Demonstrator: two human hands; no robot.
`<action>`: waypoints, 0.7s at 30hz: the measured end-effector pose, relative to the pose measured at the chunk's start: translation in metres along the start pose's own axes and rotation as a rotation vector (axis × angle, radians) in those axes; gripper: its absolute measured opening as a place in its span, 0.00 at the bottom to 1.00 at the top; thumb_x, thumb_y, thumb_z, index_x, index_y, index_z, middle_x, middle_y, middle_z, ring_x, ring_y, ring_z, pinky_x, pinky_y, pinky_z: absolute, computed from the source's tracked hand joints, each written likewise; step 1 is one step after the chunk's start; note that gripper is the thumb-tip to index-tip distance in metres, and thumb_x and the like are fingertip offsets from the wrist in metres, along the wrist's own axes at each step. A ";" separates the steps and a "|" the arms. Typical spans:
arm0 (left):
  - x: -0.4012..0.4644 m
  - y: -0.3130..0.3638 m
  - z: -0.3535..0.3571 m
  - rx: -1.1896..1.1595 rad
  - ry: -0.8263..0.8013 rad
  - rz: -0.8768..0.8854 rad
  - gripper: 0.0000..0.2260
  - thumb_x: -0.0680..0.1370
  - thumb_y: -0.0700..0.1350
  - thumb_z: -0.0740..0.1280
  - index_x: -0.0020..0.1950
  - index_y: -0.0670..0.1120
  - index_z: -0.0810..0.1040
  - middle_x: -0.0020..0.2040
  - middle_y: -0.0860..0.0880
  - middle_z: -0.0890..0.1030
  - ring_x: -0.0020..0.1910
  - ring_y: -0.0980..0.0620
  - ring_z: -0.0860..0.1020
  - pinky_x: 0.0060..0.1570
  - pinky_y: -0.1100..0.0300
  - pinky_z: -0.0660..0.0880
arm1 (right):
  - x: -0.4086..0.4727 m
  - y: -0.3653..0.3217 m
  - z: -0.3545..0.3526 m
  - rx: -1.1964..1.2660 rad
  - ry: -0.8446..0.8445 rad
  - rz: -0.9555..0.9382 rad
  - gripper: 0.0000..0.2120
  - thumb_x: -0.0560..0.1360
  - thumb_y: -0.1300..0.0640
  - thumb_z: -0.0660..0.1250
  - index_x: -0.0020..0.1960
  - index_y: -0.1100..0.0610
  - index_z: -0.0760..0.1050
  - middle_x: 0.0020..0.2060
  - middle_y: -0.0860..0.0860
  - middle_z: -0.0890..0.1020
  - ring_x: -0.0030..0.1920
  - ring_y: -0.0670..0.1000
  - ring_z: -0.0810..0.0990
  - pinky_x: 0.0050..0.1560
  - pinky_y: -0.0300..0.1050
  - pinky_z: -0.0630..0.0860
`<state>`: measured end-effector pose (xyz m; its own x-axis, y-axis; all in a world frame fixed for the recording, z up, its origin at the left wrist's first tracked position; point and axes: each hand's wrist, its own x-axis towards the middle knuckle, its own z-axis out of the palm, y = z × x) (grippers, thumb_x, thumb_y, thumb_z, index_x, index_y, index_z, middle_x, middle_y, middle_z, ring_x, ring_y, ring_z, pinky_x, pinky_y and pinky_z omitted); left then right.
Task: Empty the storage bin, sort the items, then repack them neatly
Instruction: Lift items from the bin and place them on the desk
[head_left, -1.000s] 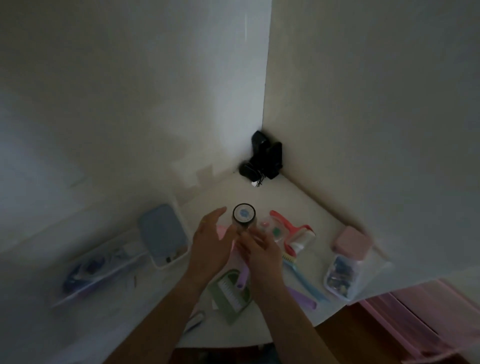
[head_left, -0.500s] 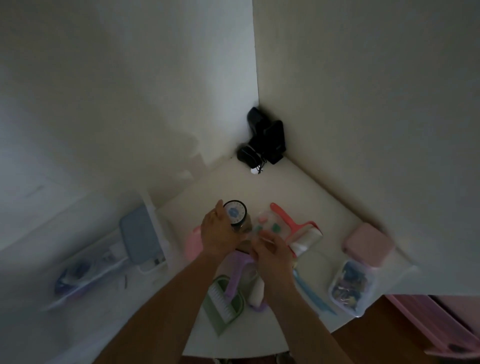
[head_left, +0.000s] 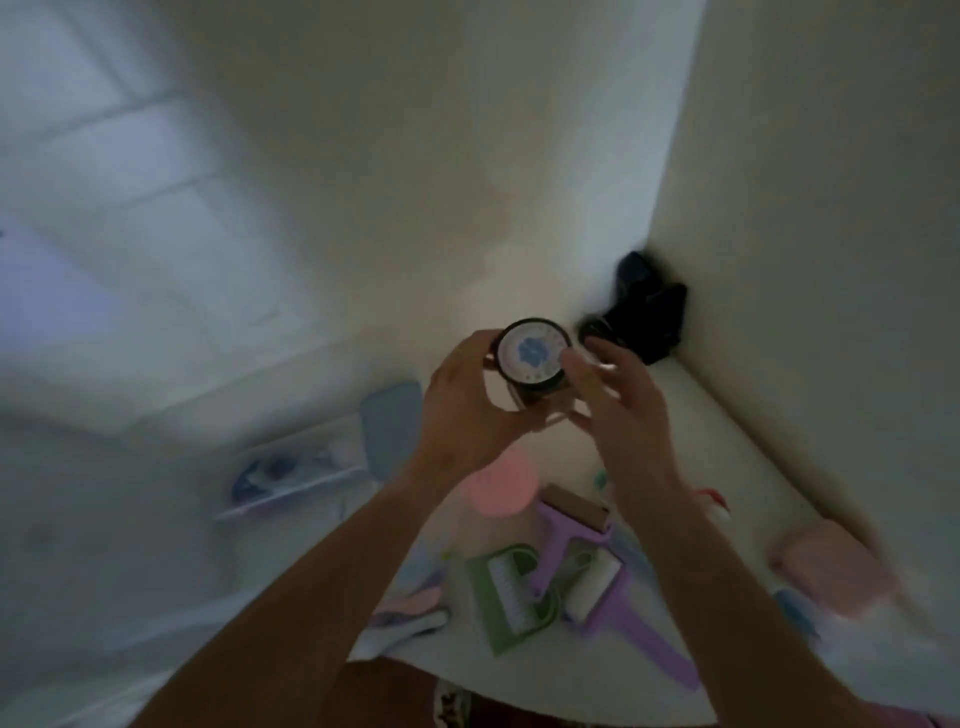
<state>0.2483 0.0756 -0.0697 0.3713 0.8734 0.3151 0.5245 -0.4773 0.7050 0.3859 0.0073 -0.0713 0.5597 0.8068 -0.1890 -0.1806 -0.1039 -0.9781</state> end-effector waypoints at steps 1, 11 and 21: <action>-0.004 0.002 -0.028 0.010 0.010 0.008 0.30 0.62 0.60 0.79 0.60 0.53 0.76 0.53 0.57 0.81 0.47 0.60 0.79 0.47 0.64 0.77 | -0.008 -0.014 0.019 -0.012 -0.082 -0.024 0.18 0.70 0.44 0.75 0.57 0.47 0.78 0.52 0.50 0.84 0.49 0.49 0.85 0.48 0.51 0.83; -0.112 -0.100 -0.200 0.041 0.093 -0.232 0.32 0.64 0.55 0.80 0.64 0.50 0.75 0.55 0.55 0.82 0.49 0.59 0.82 0.48 0.65 0.79 | -0.112 0.028 0.207 -0.200 -0.448 0.044 0.18 0.72 0.45 0.74 0.58 0.50 0.75 0.51 0.45 0.83 0.51 0.45 0.82 0.54 0.49 0.81; -0.170 -0.216 -0.187 0.112 -0.143 -0.531 0.31 0.63 0.63 0.72 0.63 0.56 0.72 0.55 0.54 0.81 0.50 0.51 0.81 0.49 0.49 0.79 | -0.133 0.129 0.272 -0.588 -0.469 0.260 0.16 0.74 0.45 0.70 0.56 0.53 0.73 0.51 0.52 0.82 0.51 0.54 0.81 0.55 0.57 0.79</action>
<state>-0.0712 0.0488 -0.1571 0.1306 0.9785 -0.1595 0.7428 0.0099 0.6694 0.0685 0.0449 -0.1483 0.1360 0.8618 -0.4887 0.2714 -0.5068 -0.8182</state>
